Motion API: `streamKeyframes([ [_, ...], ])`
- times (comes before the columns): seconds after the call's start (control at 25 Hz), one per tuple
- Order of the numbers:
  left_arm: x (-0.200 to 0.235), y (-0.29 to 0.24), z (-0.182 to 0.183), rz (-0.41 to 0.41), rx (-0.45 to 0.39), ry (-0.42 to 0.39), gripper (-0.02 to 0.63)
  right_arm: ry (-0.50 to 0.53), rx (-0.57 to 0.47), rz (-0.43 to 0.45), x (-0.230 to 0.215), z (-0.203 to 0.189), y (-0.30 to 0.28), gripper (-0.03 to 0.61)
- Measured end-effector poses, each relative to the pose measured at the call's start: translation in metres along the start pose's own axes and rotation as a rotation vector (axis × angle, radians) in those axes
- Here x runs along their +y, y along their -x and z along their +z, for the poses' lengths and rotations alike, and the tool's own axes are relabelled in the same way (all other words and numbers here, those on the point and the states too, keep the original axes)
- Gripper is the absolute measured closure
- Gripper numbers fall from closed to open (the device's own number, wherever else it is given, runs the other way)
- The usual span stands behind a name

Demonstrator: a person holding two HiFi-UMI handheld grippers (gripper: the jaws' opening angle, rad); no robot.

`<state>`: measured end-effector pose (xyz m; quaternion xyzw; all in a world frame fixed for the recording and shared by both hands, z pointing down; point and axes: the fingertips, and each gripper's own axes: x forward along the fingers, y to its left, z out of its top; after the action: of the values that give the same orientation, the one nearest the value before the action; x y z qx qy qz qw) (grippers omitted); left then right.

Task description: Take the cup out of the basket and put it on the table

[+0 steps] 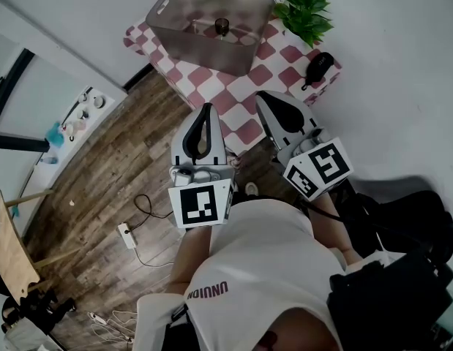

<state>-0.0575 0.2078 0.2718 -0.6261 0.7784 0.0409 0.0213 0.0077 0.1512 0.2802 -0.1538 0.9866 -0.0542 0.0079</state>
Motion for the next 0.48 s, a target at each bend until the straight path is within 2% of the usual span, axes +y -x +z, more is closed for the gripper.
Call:
streamKeyframes([
  [0.08, -0.001, -0.003, -0.001, -0.003, -0.006, -0.004, 0.601, 0.013, 0.001, -0.001, 0.000, -0.001, -0.002, 0.561],
  [0.2, 0.000, -0.015, 0.000, -0.024, -0.034, -0.075, 0.601, 0.072, -0.011, -0.001, -0.001, 0.003, -0.008, 0.561],
  [0.36, 0.002, -0.034, 0.024, -0.035, -0.131, -0.123, 0.601, 0.194, -0.074, -0.012, -0.002, 0.025, -0.021, 0.561],
  [0.48, 0.000, -0.041, 0.038, -0.035, -0.181, -0.137, 0.601, 0.241, -0.110, -0.027, -0.002, 0.039, -0.026, 0.561],
])
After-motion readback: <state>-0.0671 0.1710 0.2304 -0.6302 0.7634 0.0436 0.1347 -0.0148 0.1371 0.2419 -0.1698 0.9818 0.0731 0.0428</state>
